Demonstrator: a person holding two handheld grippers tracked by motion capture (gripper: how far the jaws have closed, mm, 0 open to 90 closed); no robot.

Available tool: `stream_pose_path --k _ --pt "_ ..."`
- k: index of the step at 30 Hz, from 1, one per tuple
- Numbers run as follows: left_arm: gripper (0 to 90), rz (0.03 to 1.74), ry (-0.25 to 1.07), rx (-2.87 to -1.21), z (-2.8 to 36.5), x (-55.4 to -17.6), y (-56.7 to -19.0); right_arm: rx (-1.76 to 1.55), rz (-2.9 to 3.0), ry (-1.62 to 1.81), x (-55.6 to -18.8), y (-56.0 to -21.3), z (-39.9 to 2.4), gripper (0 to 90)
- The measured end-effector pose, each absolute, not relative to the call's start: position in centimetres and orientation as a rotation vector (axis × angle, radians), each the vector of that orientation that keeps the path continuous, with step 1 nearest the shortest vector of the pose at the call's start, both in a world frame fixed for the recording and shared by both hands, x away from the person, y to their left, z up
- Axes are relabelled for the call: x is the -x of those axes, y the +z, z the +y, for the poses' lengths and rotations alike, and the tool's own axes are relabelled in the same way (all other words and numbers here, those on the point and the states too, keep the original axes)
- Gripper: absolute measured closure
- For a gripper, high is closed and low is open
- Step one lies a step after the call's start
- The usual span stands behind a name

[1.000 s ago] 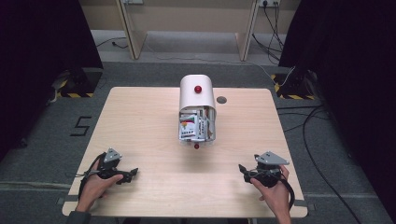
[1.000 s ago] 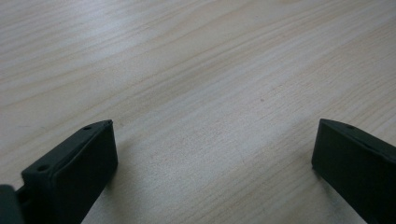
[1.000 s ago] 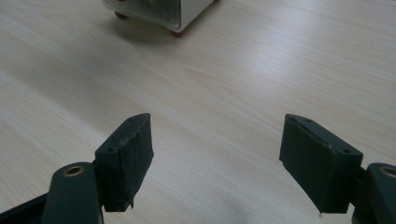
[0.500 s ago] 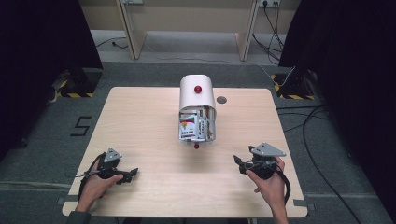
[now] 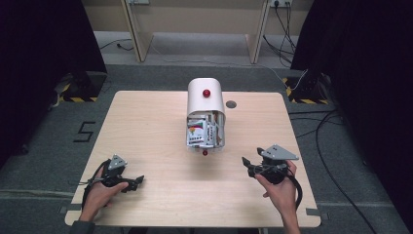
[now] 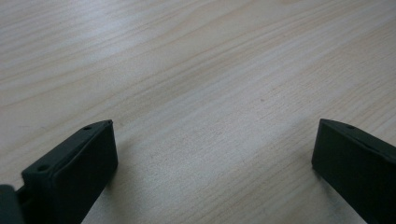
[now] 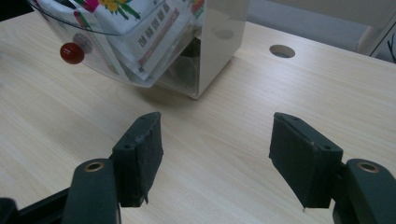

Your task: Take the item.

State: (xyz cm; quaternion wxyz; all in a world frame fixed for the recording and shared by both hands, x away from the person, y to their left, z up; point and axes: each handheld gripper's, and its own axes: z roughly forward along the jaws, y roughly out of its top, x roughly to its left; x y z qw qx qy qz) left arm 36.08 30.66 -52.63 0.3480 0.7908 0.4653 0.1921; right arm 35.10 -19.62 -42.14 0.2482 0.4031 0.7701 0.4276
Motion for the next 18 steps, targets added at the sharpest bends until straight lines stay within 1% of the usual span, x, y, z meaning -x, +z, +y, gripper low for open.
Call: stream_pose_path --k 13,18 --pt "0.0 1.206 0.498 -2.054 30.7 -36.1 -52.6 -1.064 2.109 1.198 -35.1 -41.3 -18.6 35.0" --pt "0.0 1.207 0.497 -2.052 30.7 -36.1 -52.6 -1.063 2.105 1.215 -35.2 -41.0 -18.4 36.4"
